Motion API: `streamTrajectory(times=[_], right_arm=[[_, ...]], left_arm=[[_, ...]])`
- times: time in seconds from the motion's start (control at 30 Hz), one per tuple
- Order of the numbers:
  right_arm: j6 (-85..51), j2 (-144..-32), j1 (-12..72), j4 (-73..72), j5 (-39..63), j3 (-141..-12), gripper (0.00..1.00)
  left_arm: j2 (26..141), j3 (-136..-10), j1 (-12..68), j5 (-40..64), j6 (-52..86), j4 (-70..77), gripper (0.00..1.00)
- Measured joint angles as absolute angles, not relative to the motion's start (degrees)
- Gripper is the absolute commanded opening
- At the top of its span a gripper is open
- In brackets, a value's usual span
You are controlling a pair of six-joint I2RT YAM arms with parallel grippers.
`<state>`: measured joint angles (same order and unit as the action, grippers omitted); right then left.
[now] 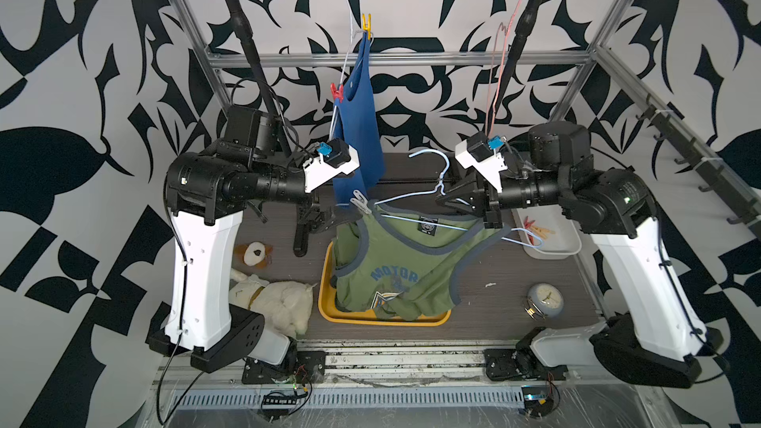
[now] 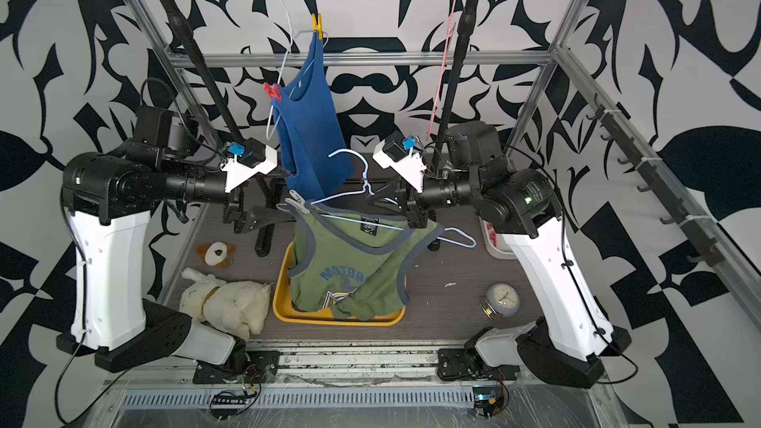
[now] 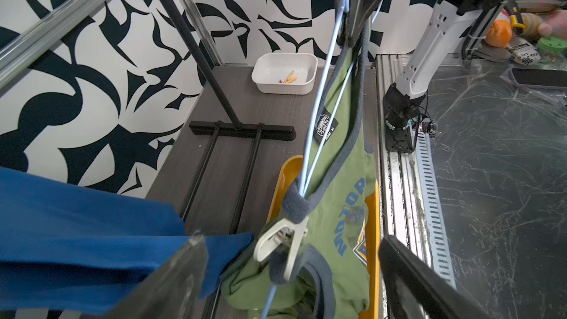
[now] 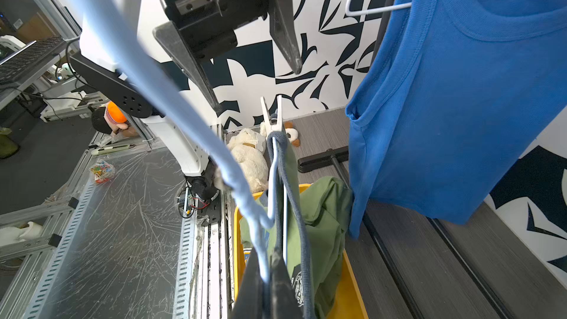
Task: Remove the clothespins securing tank tops to the hanger
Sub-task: Remove the clothespin from the hanger.
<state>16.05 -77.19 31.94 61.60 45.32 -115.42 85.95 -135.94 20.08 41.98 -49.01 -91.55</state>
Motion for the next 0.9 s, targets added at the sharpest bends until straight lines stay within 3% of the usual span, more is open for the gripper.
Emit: streamTrajectory(times=[0.13, 0.2, 0.33, 0.67, 0.73, 0.9], right_arm=[[16.5, -77.3, 31.9, 62.3, 45.4, -116.7, 0.00], [16.6, -77.4, 31.9, 62.5, 45.4, -117.2, 0.00], [16.7, -77.8, 31.9, 63.0, 45.6, -118.5, 0.00], [16.7, -78.5, 31.9, 63.2, 45.6, -119.3, 0.00], [16.7, -78.5, 31.9, 63.2, 45.6, -119.5, 0.00], [16.7, -78.5, 31.9, 63.2, 45.6, -120.1, 0.00]], left_arm=[[86.2, -135.1, 20.1, 43.2, -50.0, -91.5, 0.86], [86.2, -134.4, 20.1, 43.7, -50.1, -91.5, 0.77], [86.3, -133.7, 20.1, 44.7, -50.7, -91.5, 0.69], [85.6, -131.7, 20.1, 46.2, -50.5, -91.5, 0.60], [85.5, -131.5, 20.1, 46.3, -50.5, -91.5, 0.51], [85.2, -131.2, 20.1, 46.2, -50.0, -91.5, 0.43]])
